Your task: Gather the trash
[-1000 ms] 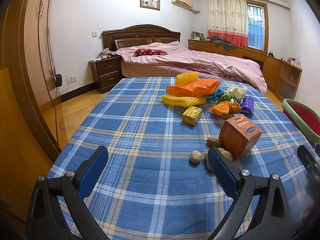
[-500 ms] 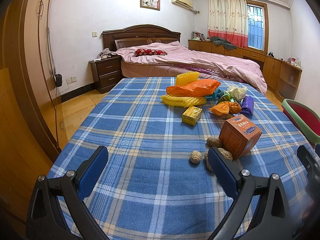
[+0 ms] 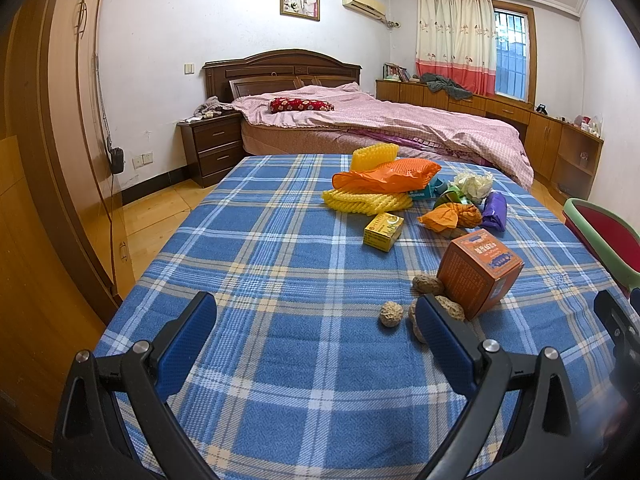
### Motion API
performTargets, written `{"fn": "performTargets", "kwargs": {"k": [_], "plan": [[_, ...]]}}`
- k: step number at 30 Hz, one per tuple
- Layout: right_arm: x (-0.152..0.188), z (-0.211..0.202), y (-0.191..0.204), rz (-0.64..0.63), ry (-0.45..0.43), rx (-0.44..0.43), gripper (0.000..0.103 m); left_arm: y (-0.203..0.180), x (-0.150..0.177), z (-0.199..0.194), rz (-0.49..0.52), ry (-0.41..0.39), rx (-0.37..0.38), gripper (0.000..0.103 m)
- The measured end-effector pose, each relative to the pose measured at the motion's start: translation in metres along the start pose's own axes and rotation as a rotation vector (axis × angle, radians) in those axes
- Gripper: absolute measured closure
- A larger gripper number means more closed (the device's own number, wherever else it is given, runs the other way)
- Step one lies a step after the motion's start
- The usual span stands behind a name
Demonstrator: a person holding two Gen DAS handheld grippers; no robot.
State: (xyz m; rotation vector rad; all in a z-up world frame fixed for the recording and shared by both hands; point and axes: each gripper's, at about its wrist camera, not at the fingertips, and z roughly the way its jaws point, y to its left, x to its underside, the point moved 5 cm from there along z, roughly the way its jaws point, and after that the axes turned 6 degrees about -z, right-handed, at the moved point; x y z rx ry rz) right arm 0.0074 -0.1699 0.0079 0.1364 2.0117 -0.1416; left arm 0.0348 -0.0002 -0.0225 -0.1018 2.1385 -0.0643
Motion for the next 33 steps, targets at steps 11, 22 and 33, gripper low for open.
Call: {"fn": "performTargets", "kwargs": {"k": [11, 22, 33], "plan": [[-0.001, -0.004, 0.0, -0.006, -0.013, -0.006, 0.0, 0.0, 0.001, -0.001, -0.002, 0.008, 0.003, 0.004], [-0.006, -0.019, -0.018, -0.001, 0.023, -0.03, 0.0, -0.025, -0.011, -0.007, 0.027, 0.034, 0.142, 0.005], [-0.011, -0.02, -0.062, 0.16, 0.057, -0.069, 0.0, -0.091, -0.02, 0.021, 0.224, 0.158, 0.242, 0.013]]}}
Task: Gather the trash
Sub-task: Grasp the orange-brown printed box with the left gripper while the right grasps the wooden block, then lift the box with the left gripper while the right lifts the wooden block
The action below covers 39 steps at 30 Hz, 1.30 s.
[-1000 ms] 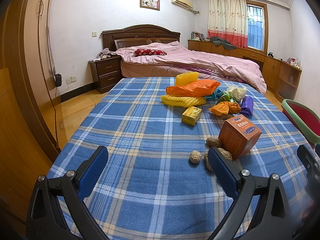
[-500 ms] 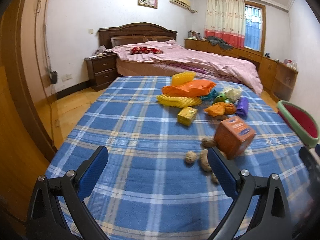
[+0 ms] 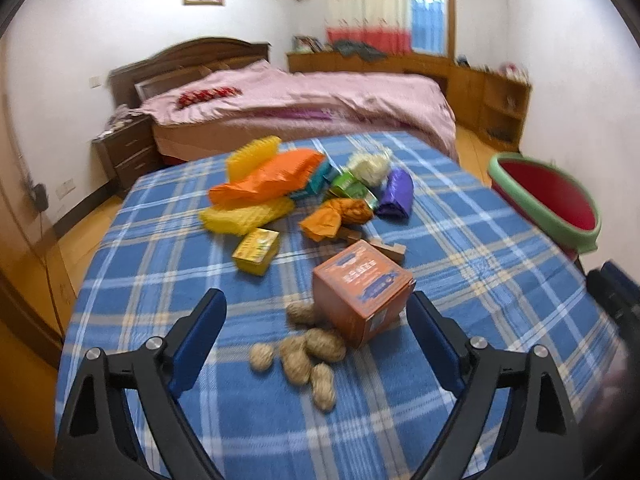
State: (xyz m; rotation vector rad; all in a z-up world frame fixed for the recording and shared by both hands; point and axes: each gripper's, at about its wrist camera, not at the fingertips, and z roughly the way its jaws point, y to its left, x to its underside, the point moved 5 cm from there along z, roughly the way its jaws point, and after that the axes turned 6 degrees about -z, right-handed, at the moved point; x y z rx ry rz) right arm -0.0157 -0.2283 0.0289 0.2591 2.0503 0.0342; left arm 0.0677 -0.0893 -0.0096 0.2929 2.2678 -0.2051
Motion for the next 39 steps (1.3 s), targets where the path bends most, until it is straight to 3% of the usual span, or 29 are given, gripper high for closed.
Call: {"fn": "performTargets", "kwargs": {"k": [7, 11, 13, 19, 30, 39], "plan": [[-0.007, 0.005, -0.014, 0.037, 0.043, 0.008, 0.0, -0.017, -0.003, 0.033, 0.102, 0.088, 0.028, 0.018], [-0.008, 0.012, -0.014, 0.015, 0.069, 0.021, 0.0, -0.02, -0.004, 0.045, 0.079, 0.122, 0.054, 0.029], [-0.009, 0.015, -0.013, 0.016, 0.079, 0.019, 0.0, -0.019, -0.004, 0.045, 0.06, 0.129, 0.089, 0.043], [-0.016, 0.02, -0.007, 0.003, 0.114, 0.0, 0.0, -0.008, -0.012, 0.035, -0.006, 0.11, 0.119, 0.045], [-0.039, 0.054, 0.05, -0.099, 0.203, -0.095, 0.0, 0.06, -0.05, 0.011, -0.121, 0.009, -0.017, 0.045], [-0.03, 0.124, 0.097, -0.181, 0.333, -0.129, 0.001, 0.11, -0.043, 0.04, -0.218, 0.01, -0.093, 0.045]]}}
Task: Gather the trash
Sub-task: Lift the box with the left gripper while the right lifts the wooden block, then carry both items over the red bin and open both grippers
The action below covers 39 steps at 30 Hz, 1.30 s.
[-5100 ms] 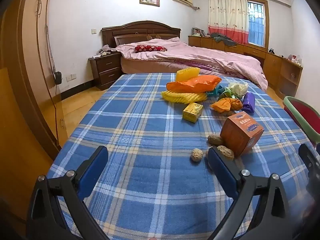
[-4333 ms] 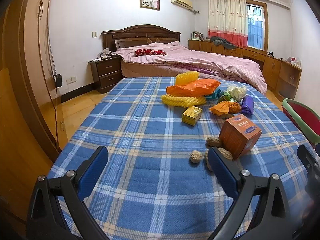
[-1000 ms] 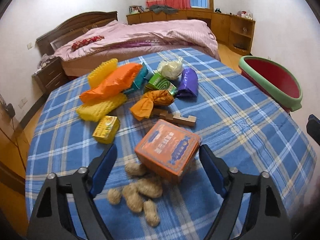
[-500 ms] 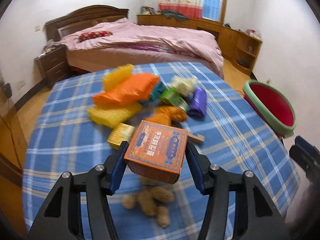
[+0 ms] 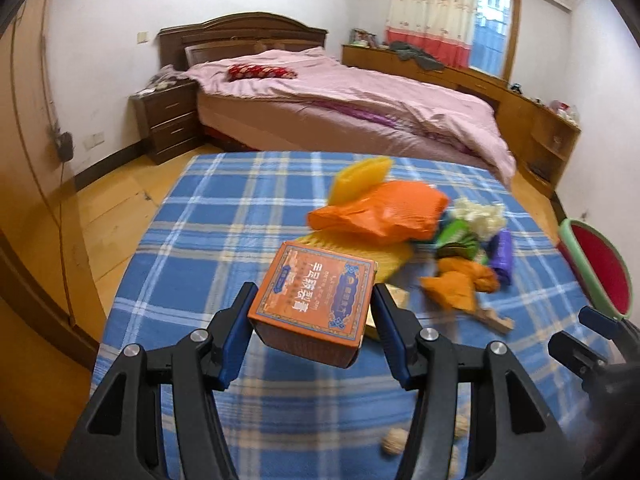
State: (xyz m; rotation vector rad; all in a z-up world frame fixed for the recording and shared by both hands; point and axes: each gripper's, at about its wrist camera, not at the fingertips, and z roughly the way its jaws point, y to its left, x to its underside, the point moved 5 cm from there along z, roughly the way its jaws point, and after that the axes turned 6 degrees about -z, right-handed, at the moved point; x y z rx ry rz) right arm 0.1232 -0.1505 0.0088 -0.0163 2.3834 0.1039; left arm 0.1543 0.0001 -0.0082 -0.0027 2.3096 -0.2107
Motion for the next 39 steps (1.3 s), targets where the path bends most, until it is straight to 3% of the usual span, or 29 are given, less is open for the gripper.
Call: {"fn": "performTargets", "kwargs": {"k": [3, 5, 7, 12, 14, 17, 19, 29, 39], "plan": [[-0.004, 0.021, 0.007, -0.019, 0.039, -0.003, 0.012, 0.007, 0.003, 0.014, -0.031, 0.035, 0.022, 0.045], [-0.003, 0.035, 0.012, -0.027, 0.08, -0.004, 0.035, 0.01, 0.004, 0.02, -0.054, 0.049, 0.057, 0.045], [-0.001, 0.045, 0.015, -0.021, 0.115, -0.017, 0.041, 0.01, 0.005, 0.024, -0.06, 0.054, 0.073, 0.045], [-0.006, 0.052, 0.025, -0.077, 0.105, -0.006, 0.055, 0.006, 0.006, 0.029, -0.073, 0.061, 0.128, 0.045], [-0.007, 0.054, 0.029, -0.1, 0.109, -0.005, 0.077, 0.004, 0.006, 0.03, -0.075, 0.066, 0.143, 0.045], [-0.005, 0.053, 0.034, -0.113, 0.111, -0.028, 0.088, 0.003, 0.007, 0.027, -0.074, 0.064, 0.15, 0.045], [-0.002, 0.05, 0.036, -0.104, 0.115, -0.059, 0.092, 0.003, 0.006, 0.023, -0.07, 0.05, 0.143, 0.045], [0.023, 0.002, 0.042, -0.023, 0.111, -0.178, 0.092, -0.008, 0.003, -0.015, -0.051, 0.006, 0.145, 0.045], [0.026, -0.068, 0.023, 0.036, -0.033, -0.135, 0.092, -0.048, 0.005, -0.06, -0.01, -0.009, 0.229, 0.045]]}}
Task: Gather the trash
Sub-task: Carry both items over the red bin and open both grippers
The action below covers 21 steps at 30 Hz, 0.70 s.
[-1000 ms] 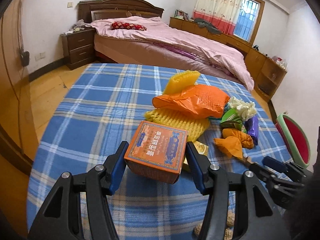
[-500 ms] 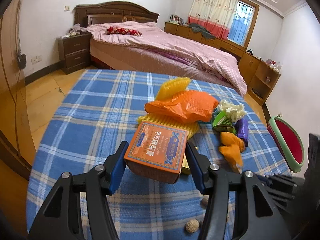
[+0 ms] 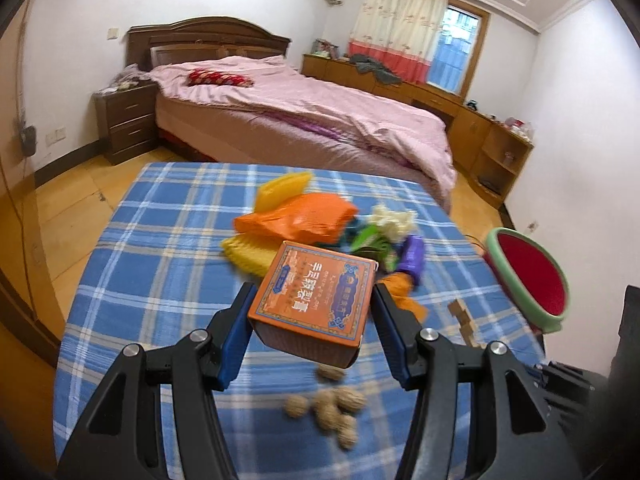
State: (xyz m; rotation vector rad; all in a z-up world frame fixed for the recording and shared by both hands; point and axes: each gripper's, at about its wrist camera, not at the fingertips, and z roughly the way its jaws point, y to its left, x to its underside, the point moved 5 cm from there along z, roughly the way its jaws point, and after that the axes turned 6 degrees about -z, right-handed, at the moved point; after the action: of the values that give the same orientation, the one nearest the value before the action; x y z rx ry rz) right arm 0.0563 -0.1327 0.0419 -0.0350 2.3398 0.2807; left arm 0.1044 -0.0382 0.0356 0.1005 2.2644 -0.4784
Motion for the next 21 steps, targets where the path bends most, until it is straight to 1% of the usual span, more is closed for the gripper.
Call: {"fn": "performTargets", "kwargs": {"k": [2, 7, 12, 19, 21], "plan": [[-0.001, -0.013, -0.009, 0.024, -0.025, 0.014, 0.092, -0.013, -0.001, -0.002, 0.019, 0.012, 0.025, 0.045], [-0.002, -0.035, -0.038, 0.08, -0.068, 0.054, 0.092, -0.047, 0.001, 0.007, 0.076, 0.067, 0.057, 0.045], [-0.002, -0.051, -0.073, 0.129, -0.102, 0.1, 0.092, -0.094, 0.002, 0.021, 0.141, 0.116, 0.116, 0.045], [-0.003, -0.075, -0.147, 0.23, -0.163, 0.182, 0.092, -0.179, 0.005, 0.056, 0.244, 0.148, 0.213, 0.045], [-0.003, -0.079, -0.167, 0.253, -0.17, 0.205, 0.092, -0.2, 0.005, 0.067, 0.255, 0.161, 0.24, 0.045]]}}
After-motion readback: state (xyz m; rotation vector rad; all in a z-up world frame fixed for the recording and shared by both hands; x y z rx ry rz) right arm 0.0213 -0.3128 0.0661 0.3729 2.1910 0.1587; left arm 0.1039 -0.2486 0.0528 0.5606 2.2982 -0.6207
